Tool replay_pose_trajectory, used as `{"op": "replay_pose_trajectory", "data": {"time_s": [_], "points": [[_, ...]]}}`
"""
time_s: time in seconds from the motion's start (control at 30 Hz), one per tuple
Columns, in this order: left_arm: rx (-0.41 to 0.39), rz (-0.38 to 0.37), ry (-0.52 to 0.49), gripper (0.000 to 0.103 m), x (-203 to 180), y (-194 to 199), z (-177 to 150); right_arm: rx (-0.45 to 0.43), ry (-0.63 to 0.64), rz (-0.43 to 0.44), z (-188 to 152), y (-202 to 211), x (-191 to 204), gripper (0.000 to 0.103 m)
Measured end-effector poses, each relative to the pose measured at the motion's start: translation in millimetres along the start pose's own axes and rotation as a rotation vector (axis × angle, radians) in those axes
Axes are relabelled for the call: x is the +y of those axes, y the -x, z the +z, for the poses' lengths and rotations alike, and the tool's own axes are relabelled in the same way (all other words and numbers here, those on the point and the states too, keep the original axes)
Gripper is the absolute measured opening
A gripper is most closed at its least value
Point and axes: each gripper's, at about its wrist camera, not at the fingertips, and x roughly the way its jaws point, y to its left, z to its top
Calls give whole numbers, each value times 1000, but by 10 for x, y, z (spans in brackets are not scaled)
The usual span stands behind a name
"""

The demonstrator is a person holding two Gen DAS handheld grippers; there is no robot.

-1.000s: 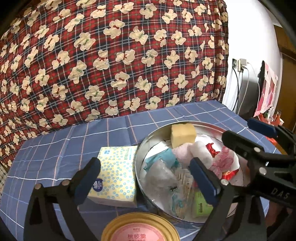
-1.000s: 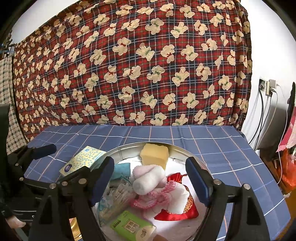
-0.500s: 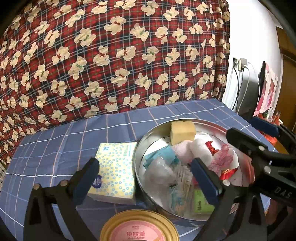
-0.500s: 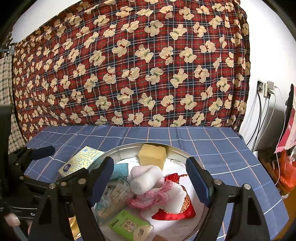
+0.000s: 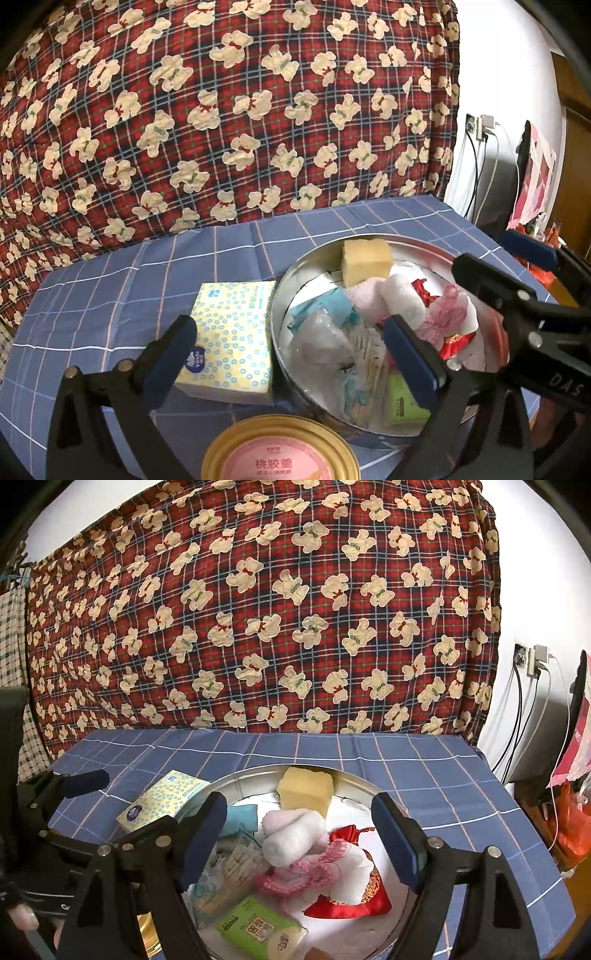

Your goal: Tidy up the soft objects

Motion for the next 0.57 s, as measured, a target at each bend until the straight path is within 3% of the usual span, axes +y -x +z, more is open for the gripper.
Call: {"op": "replay_pose_trajectory", "data": {"time_s": [0.57], "points": [[-26,-6,-40,102,-55,53,-16,-1,0,0,-9,-4,-11,83]]}}
